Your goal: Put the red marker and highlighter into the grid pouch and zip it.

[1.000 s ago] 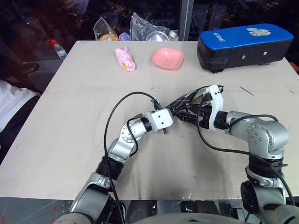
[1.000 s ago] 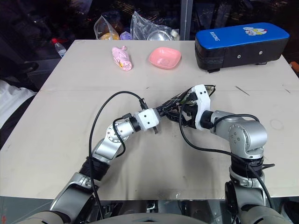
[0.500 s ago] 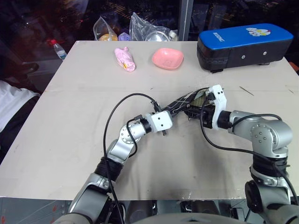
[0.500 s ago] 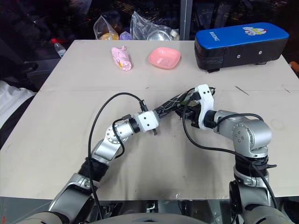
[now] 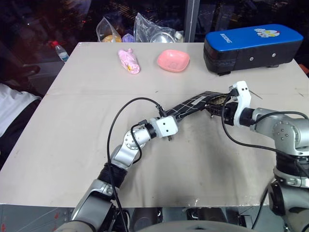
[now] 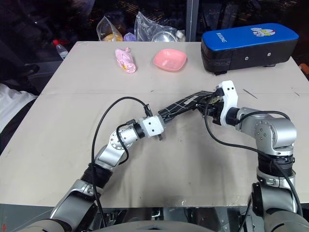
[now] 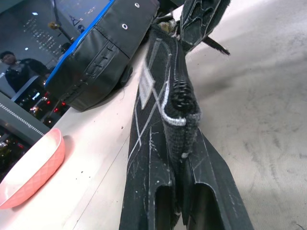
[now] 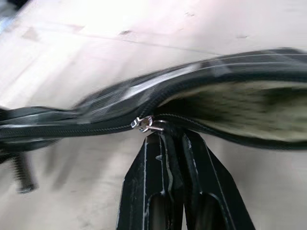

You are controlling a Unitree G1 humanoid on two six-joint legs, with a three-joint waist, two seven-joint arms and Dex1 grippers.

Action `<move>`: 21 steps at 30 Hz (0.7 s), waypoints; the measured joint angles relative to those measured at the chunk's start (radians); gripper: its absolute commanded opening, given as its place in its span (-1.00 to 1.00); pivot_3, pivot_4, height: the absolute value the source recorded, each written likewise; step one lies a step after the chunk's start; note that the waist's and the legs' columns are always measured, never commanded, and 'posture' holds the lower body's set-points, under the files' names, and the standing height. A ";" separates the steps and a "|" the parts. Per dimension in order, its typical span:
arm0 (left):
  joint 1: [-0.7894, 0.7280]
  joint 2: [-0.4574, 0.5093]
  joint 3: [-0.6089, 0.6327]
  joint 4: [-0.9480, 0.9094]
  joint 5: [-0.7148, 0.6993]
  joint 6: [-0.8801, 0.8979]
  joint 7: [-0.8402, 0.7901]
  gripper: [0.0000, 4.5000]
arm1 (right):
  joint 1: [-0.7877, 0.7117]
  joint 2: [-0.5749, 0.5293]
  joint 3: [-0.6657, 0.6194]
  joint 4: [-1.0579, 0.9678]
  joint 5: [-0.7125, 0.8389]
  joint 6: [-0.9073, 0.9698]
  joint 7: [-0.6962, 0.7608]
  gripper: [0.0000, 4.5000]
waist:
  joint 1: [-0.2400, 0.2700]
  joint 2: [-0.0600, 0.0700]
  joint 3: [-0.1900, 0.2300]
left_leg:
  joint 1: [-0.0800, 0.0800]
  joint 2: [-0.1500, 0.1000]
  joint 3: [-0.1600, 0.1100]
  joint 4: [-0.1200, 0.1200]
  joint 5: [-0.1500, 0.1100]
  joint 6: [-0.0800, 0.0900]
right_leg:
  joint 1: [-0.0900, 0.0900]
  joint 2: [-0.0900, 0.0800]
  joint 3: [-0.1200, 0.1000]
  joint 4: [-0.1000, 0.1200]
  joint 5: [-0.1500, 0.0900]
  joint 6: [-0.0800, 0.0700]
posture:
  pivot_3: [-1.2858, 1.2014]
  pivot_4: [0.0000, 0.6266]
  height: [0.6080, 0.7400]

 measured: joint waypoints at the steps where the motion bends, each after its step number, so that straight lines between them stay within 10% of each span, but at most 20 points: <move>1: 0.000 0.000 0.000 0.001 0.000 -0.004 0.001 -1.00 | -0.003 -0.015 -0.007 0.013 -0.002 -0.014 0.000 -0.98 | 0.000 0.000 0.000 | 0.000 0.000 0.000 0.000 0.000 0.000 | 0.000 0.000 0.000 0.000 0.000 0.000 | 0.03 -0.52 1.00; 19: 0.004 0.023 0.001 0.003 -0.001 -0.017 0.006 -1.00 | 0.016 -0.075 -0.056 0.146 -0.036 -0.143 -0.042 -0.98 | 0.000 0.000 0.000 | 0.000 0.000 0.000 0.000 0.002 -0.003 | 0.000 0.000 0.000 0.000 0.000 0.000 | 0.03 -0.52 1.00; 21: 0.019 0.036 0.005 -0.001 -0.029 -0.010 -0.014 -0.70 | 0.056 -0.093 -0.042 0.137 -0.057 -0.203 -0.024 -0.55 | 0.000 0.000 0.000 | 0.000 0.000 0.000 0.000 0.002 -0.003 | 0.000 0.000 0.000 -0.001 0.000 0.000 | 0.03 -0.52 1.00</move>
